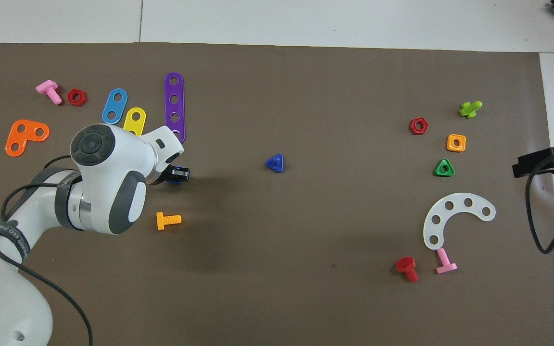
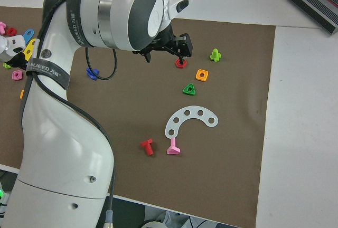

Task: Unscrew and place screws in storage area
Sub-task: 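Lower the blue nut beside the pink square and open the left gripper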

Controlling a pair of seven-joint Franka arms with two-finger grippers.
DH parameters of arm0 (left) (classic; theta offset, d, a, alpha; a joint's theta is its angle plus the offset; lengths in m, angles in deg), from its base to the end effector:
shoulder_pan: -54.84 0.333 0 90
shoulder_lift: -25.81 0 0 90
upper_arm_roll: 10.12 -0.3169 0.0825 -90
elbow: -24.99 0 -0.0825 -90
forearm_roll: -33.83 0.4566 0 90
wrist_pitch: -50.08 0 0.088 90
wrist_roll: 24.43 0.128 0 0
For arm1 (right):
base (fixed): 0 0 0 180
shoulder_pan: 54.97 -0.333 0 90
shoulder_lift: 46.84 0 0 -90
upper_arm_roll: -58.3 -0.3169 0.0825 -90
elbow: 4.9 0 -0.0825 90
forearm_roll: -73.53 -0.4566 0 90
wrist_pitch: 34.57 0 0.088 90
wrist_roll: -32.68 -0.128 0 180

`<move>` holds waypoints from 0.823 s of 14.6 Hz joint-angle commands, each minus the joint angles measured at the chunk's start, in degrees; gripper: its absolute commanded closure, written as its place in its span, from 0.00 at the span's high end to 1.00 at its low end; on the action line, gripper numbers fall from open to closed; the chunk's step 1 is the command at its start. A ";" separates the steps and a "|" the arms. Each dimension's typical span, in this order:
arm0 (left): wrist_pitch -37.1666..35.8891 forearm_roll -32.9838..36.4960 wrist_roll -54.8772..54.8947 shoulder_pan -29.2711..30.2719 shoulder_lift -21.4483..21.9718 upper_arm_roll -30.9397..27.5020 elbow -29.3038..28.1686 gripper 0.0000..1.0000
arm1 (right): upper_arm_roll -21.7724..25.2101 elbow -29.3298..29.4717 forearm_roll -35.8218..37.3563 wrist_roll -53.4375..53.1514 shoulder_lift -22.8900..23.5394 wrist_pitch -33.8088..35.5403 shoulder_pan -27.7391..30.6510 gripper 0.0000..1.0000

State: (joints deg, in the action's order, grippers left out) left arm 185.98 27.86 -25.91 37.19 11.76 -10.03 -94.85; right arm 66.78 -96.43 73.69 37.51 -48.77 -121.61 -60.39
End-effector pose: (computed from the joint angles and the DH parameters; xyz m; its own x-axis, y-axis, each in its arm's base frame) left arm 0.6047 -0.1963 0.2386 0.9778 -0.2074 0.0303 -0.2091 -0.9749 0.0761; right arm 0.6091 -0.0342 0.6062 0.9985 0.0311 -0.0447 0.0309 -0.9995 -0.0060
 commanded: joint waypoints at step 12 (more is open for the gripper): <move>-8.61 1.55 1.31 6.12 2.62 -0.27 7.32 1.00 | -0.31 -0.32 -0.86 1.06 -0.36 0.02 0.50 1.00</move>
State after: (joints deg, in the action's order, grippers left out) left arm 183.60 28.08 -25.61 40.16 12.75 -10.51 -90.79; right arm 66.78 -96.43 73.69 37.51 -48.77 -121.61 -60.39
